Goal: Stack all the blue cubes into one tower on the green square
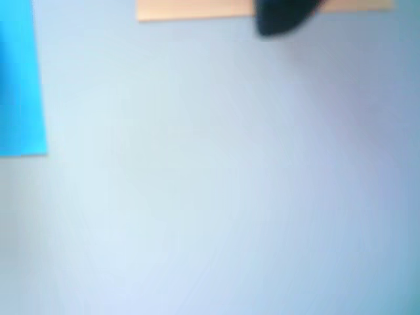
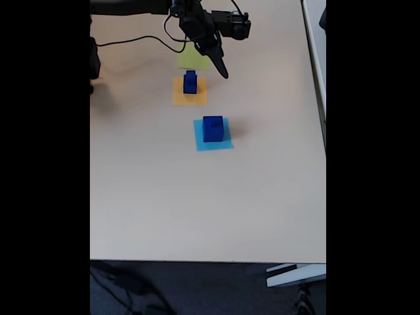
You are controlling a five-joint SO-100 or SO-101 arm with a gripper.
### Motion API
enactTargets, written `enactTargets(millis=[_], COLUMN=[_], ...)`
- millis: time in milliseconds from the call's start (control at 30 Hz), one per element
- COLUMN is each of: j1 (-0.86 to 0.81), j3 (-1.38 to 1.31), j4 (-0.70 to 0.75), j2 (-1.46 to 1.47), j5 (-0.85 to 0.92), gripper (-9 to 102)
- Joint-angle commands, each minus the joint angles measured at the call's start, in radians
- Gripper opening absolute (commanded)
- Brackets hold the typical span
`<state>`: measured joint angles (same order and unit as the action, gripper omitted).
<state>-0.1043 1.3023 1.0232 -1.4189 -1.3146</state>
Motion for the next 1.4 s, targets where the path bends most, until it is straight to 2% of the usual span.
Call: enactTargets(millis=[0,700,1367], j1=[-0.037,-0.259,-0.308], j3=[-0.067,-0.017,0.021], j4=[-0.021,-0.049,-0.144], j2=[-0.008,0.109,0.178], j5=[0.044,0.179,0.258], gripper=[41,37,36])
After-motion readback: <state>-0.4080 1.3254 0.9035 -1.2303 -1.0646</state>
